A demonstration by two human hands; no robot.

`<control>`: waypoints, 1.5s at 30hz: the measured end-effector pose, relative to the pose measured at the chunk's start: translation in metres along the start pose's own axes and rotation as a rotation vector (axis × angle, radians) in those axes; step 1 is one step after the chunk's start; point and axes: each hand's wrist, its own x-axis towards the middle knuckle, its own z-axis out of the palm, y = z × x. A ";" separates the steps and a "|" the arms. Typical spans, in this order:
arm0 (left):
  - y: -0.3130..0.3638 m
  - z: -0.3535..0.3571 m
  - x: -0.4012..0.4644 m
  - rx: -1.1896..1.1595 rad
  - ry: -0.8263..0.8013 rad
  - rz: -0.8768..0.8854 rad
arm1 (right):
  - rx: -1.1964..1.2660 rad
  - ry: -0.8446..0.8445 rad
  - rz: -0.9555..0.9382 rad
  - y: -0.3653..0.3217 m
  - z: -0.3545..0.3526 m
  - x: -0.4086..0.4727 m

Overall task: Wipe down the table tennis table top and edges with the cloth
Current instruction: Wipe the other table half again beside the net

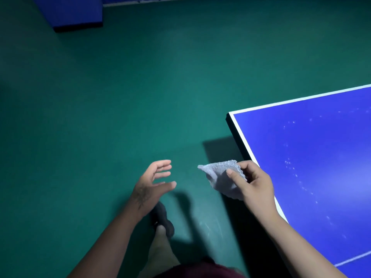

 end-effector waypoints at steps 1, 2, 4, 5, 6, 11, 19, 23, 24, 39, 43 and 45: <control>0.002 -0.009 0.025 0.000 -0.013 0.003 | 0.000 0.027 0.002 -0.004 0.011 0.018; 0.005 -0.018 0.049 -0.004 -0.028 0.008 | -0.001 0.054 -0.003 -0.008 0.022 0.036; 0.016 -0.038 0.101 0.000 -0.069 0.019 | 0.017 0.113 0.011 -0.018 0.042 0.071; 0.024 -0.046 0.125 0.007 -0.092 0.019 | 0.041 0.141 0.033 -0.024 0.051 0.087; 0.032 -0.053 0.147 0.016 -0.115 0.015 | 0.069 0.168 0.049 -0.029 0.058 0.101; 0.073 -0.080 0.258 0.080 -0.254 0.034 | 0.064 0.304 0.087 -0.051 0.087 0.179; 0.125 -0.062 0.436 0.133 -0.400 0.027 | 0.086 0.424 0.154 -0.049 0.088 0.320; 0.157 -0.028 0.518 0.181 -0.441 0.029 | 0.093 0.465 0.150 -0.049 0.069 0.401; 0.168 -0.019 0.539 0.199 -0.452 0.024 | 0.098 0.476 0.158 -0.049 0.063 0.423; 0.293 0.086 0.810 0.287 -0.690 0.100 | 0.130 0.674 0.218 -0.068 -0.010 0.652; 0.319 0.123 0.900 0.320 -0.825 0.119 | 0.127 0.820 0.235 -0.065 -0.016 0.710; 0.334 0.142 0.938 0.349 -0.906 0.124 | 0.130 0.901 0.262 -0.063 -0.017 0.735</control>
